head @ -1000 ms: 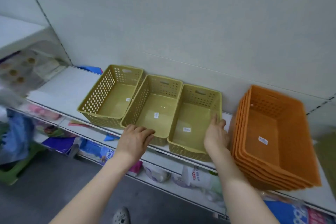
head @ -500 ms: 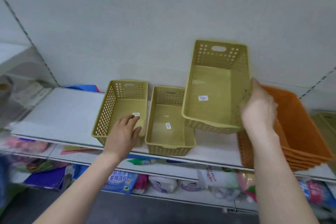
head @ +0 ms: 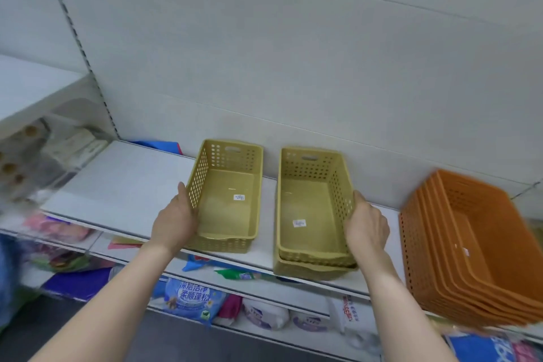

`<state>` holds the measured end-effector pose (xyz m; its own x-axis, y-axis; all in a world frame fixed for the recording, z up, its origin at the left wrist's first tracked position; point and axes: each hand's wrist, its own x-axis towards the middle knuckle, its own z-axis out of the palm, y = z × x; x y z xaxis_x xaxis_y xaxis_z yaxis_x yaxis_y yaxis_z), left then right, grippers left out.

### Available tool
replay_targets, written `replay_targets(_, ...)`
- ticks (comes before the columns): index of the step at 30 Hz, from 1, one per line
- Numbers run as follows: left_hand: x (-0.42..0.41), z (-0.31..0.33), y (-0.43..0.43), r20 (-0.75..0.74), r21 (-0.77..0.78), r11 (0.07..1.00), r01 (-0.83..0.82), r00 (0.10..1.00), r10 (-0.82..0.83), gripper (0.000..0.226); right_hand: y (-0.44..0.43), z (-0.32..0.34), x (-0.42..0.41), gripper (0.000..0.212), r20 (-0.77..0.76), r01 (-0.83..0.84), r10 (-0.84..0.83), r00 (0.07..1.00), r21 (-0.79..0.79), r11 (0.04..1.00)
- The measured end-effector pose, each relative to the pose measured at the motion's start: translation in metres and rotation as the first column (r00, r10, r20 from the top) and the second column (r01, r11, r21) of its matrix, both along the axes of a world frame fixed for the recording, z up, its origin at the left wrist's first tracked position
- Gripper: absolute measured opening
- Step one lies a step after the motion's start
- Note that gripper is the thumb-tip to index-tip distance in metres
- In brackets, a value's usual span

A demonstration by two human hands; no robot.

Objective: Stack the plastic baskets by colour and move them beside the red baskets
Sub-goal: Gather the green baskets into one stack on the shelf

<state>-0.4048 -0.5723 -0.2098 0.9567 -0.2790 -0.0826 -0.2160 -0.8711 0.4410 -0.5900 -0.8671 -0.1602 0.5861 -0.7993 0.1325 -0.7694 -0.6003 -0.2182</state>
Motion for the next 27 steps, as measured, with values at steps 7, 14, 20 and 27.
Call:
replay_targets(7, 0.005, 0.008, 0.001, 0.11, -0.06, 0.997, -0.041, 0.993, 0.047, 0.026, -0.002, -0.029, -0.013, 0.071, -0.061, -0.085, 0.11, 0.992, 0.32, 0.944)
replay_targets(14, -0.019, 0.078, -0.015, 0.277, -0.354, 0.934, -0.046, 0.949, 0.152, 0.039, 0.008, 0.015, 0.001, 0.045, 0.295, -0.238, 0.161, 0.942, 0.246, 0.94)
replay_targets(20, -0.05, 0.13, -0.049, 0.363, -0.427, 0.897, 0.116, 0.93, 0.053, 0.04, 0.05, 0.093, 0.036, 0.036, 0.581, -0.5, 0.169, 0.796, 0.475, 0.724)
replay_targets(27, -0.068, 0.12, -0.079, -0.069, -0.773, 0.633, 0.028, 0.989, -0.128, 0.044, -0.003, 0.112, 0.009, 0.047, 0.531, -0.245, 0.012, 0.848, 0.37, 0.896)
